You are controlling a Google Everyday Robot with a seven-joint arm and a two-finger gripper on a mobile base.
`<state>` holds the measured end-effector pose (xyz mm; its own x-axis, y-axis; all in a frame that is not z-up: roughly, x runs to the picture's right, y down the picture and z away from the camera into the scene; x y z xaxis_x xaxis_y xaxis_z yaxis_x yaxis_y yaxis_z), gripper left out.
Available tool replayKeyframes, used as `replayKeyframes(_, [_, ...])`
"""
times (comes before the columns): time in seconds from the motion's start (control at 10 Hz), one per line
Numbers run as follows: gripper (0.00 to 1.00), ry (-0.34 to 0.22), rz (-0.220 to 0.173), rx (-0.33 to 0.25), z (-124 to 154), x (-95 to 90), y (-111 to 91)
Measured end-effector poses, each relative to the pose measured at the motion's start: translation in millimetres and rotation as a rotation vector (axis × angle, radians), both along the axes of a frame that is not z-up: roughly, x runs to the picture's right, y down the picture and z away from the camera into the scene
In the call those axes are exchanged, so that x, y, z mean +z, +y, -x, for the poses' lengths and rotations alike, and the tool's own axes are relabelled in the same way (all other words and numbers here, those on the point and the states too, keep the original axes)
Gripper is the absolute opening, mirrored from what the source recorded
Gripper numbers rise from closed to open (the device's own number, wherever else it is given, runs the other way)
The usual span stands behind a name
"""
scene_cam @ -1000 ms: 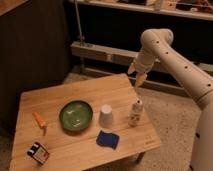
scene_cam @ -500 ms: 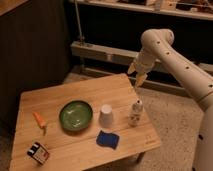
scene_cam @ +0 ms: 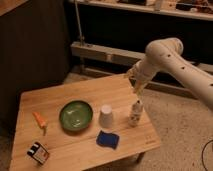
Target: Place the ceramic cup over the eraser
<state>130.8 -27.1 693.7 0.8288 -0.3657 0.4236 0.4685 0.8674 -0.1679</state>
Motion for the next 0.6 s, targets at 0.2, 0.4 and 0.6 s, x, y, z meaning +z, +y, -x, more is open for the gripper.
replayKeyframes(0.2, [0.60,-0.072,-0.021,-0.037,16,-7.6,5])
replayKeyframes(0.4, [0.60,-0.089,-0.015,-0.110,43,-3.7,3])
replayKeyframes(0.6, [0.60,-0.086,-0.003,-0.180,73,-4.1,13])
